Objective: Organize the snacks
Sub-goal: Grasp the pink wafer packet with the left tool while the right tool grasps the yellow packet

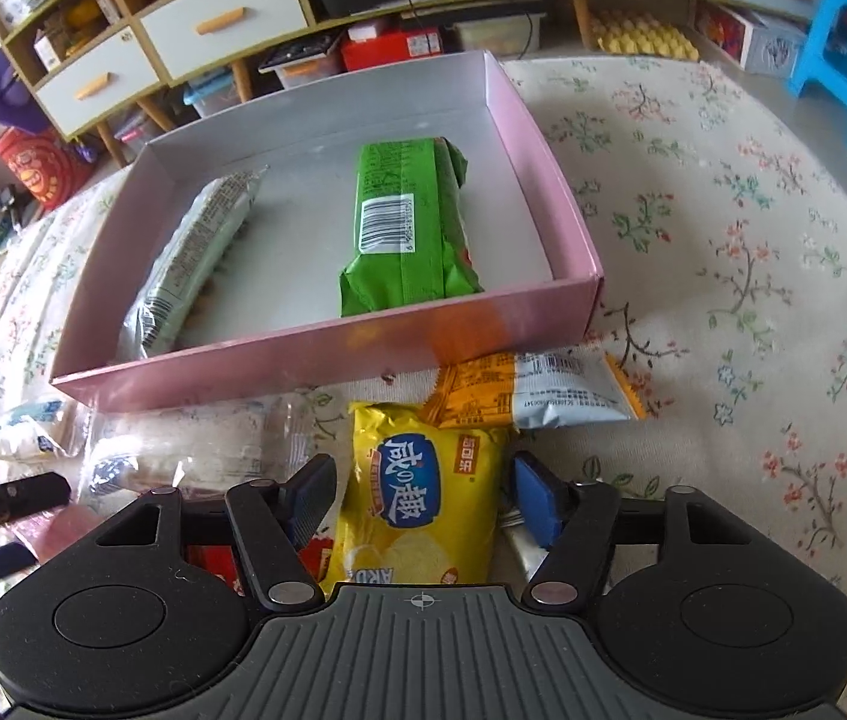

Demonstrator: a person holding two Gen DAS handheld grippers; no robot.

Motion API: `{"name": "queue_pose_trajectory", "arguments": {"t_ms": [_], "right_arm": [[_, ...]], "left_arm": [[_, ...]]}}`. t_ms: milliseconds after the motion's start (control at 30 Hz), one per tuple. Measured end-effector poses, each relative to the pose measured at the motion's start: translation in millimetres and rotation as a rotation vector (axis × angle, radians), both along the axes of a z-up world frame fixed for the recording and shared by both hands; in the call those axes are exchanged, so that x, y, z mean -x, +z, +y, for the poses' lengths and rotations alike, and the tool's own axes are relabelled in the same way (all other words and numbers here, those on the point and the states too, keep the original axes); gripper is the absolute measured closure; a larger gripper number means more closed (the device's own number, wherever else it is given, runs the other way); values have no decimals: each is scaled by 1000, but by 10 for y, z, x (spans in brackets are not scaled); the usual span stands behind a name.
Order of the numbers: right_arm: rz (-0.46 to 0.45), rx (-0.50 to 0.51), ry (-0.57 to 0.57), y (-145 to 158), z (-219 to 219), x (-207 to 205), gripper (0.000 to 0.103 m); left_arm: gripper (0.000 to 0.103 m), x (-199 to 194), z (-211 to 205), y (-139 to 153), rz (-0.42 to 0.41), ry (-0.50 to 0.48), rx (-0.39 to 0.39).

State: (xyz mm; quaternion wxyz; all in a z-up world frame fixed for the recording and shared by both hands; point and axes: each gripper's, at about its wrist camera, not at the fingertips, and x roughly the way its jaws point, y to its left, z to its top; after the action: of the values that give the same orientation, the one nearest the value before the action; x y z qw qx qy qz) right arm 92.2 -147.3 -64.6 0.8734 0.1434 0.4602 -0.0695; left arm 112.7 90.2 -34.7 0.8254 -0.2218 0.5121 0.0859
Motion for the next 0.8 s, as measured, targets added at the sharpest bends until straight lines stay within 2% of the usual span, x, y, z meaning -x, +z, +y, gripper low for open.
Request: {"name": "queue_pose_trajectory", "arguments": {"t_ms": [167, 400, 533, 633, 700, 767, 800], "right_arm": [[0, -3, 29, 20, 1, 17, 50], [21, -59, 72, 75, -15, 34, 50], [34, -82, 84, 84, -23, 48, 50], [44, -101, 83, 80, -53, 60, 49], [47, -102, 79, 81, -59, 66, 48], [46, -105, 82, 77, -66, 73, 48], [48, -105, 82, 77, -65, 77, 48]], "left_arm": [[51, 3, 15, 12, -22, -58, -16], [56, -52, 150, 7, 1, -186, 47], [56, -65, 192, 33, 6, -292, 33], [56, -59, 196, 59, -5, -340, -7], [56, -45, 176, 70, -11, -355, -38], [53, -36, 178, 73, -7, -334, -32], [47, -39, 186, 68, -2, -315, -19]]}}
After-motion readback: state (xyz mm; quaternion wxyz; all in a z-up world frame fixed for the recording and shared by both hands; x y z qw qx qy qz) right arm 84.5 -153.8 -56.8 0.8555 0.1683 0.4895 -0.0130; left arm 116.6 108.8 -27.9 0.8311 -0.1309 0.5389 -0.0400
